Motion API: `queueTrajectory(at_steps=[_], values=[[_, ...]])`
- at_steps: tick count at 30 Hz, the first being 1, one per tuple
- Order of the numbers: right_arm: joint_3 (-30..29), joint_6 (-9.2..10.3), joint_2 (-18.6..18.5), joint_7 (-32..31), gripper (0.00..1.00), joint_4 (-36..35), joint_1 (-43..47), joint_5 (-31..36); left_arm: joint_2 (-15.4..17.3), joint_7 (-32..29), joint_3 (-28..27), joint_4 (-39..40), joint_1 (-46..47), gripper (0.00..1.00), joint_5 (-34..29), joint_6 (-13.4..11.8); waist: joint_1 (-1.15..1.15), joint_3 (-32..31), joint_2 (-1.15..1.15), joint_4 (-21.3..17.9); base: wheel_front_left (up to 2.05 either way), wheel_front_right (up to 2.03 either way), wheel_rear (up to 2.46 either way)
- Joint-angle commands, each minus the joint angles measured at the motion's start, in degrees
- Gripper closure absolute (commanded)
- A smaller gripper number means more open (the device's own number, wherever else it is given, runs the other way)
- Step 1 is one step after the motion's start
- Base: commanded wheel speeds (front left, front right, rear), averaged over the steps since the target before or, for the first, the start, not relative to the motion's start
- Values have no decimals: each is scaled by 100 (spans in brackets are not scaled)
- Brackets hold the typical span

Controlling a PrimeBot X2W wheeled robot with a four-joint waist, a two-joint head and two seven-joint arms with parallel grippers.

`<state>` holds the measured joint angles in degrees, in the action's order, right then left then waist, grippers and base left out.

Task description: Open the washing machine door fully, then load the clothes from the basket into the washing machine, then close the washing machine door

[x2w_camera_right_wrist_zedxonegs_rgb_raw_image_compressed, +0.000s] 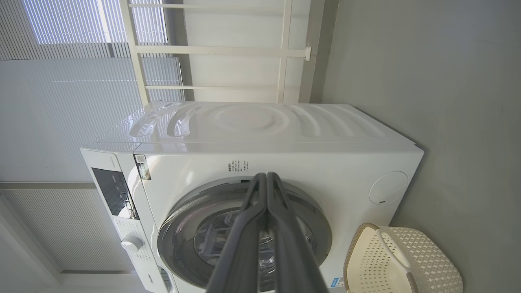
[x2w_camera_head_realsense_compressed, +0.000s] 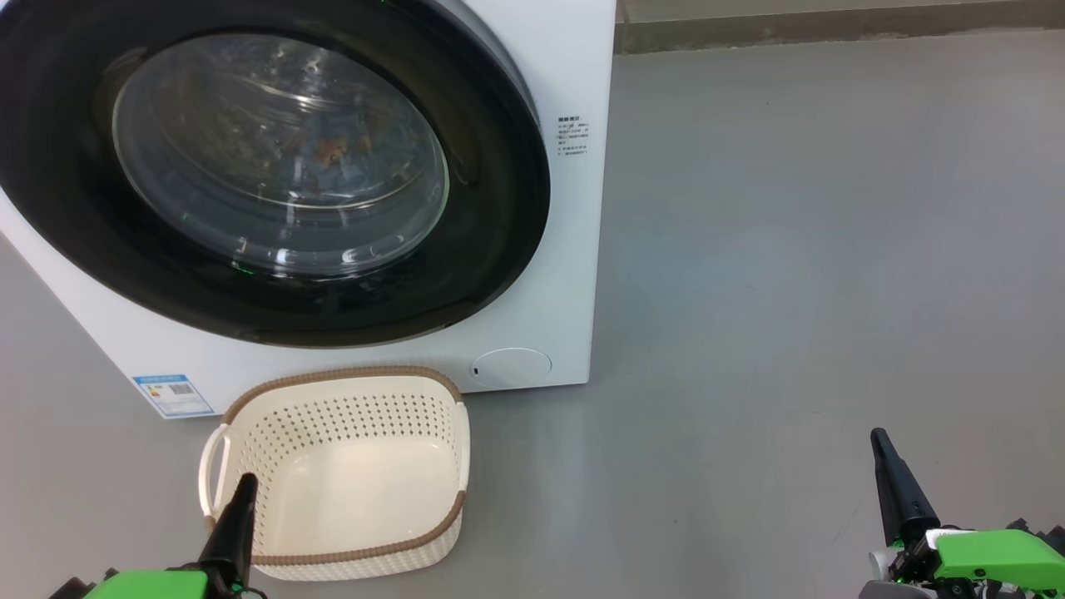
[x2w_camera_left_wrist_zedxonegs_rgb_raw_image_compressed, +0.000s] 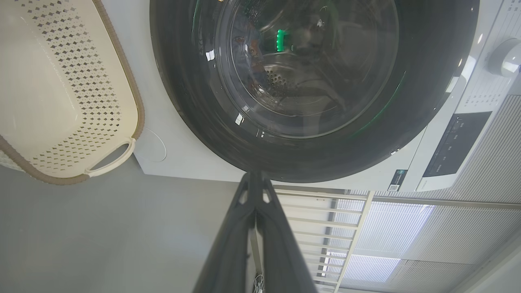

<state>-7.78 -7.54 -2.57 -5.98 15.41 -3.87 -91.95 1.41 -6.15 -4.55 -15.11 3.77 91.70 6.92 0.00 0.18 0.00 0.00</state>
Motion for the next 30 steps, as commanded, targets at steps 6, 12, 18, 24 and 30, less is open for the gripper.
queueTrajectory(at_steps=[6, 12, 18, 24, 30], values=[[134, 5, -41, -44, 100, -139, -231, -28, 146, -33, -195, 106, 242, 100, 48, 57, 0, 0, 0, 0, 0, 0, 0], [133, 5, -40, -45, 100, -139, -231, -27, 146, -33, -195, 106, 242, 100, 48, 57, 0, 0, 0, 0, 0, 0, 0], [132, 5, -39, -46, 100, -139, -231, -26, 146, -33, -195, 106, 242, 100, 48, 57, 0, 0, 0, 0, 0, 0, 0], [131, 5, -39, -47, 100, -139, -231, -25, 146, -33, -195, 106, 242, 100, 48, 57, 0, 0, 0, 0, 0, 0, 0], [130, 5, -38, -48, 100, -139, -231, -24, 146, -33, -195, 106, 242, 100, 48, 57, 0, 0, 0, 0, 0, 0, 0]])
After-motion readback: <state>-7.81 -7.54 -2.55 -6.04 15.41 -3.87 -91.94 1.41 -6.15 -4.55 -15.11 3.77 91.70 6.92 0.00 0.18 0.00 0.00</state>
